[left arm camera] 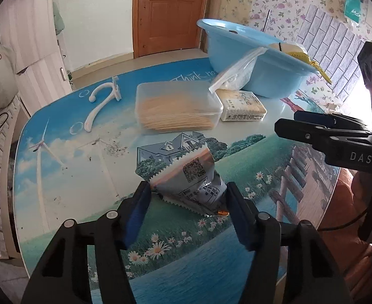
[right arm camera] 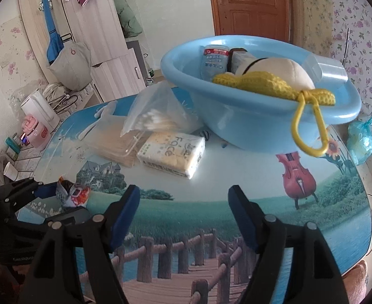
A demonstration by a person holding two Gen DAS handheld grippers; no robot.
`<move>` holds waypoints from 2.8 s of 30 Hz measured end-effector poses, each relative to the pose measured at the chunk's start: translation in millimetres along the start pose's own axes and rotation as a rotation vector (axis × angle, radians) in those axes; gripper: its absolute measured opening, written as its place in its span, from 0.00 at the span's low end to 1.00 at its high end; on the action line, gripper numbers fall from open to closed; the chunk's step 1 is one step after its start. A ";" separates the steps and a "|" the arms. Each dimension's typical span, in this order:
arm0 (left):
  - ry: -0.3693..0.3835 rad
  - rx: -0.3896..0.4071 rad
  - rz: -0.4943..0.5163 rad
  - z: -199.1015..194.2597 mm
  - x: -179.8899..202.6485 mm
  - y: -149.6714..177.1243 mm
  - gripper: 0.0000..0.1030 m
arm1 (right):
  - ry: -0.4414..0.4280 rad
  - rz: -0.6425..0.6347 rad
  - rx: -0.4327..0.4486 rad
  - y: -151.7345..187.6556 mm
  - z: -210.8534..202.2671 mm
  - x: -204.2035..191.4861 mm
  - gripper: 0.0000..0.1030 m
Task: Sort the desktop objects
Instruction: 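Withdraw both tools toward the grey snack packet and the Face tissue pack, then close the left tool on the grey snack packet while the right tool approaches the tissue pack, then grasp the Face tissue pack with the right tool while the left tool holds the snack packet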
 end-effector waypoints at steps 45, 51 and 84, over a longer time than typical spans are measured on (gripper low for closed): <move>-0.022 0.044 -0.076 -5.7 -37.7 1.5 0.58 | -0.026 0.000 -0.062 -27.6 20.1 -18.0 0.68; -0.034 0.055 -0.089 -7.1 -46.1 1.0 0.60 | 0.012 0.038 -0.103 -38.9 37.4 -21.8 0.72; -0.056 0.068 -0.063 -4.9 -45.8 2.6 0.66 | 0.059 -0.082 -0.159 -16.4 39.4 -25.3 0.52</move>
Point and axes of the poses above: each gripper's, at about its wrist camera, not at the fingertips, and z roughly the way its jaws point, x to its right, y to its underside, the point moved 3 cm from there along z, roughly the way its jaws point, and after that the axes turned 8 degrees about -x, right-handed, at the moved point
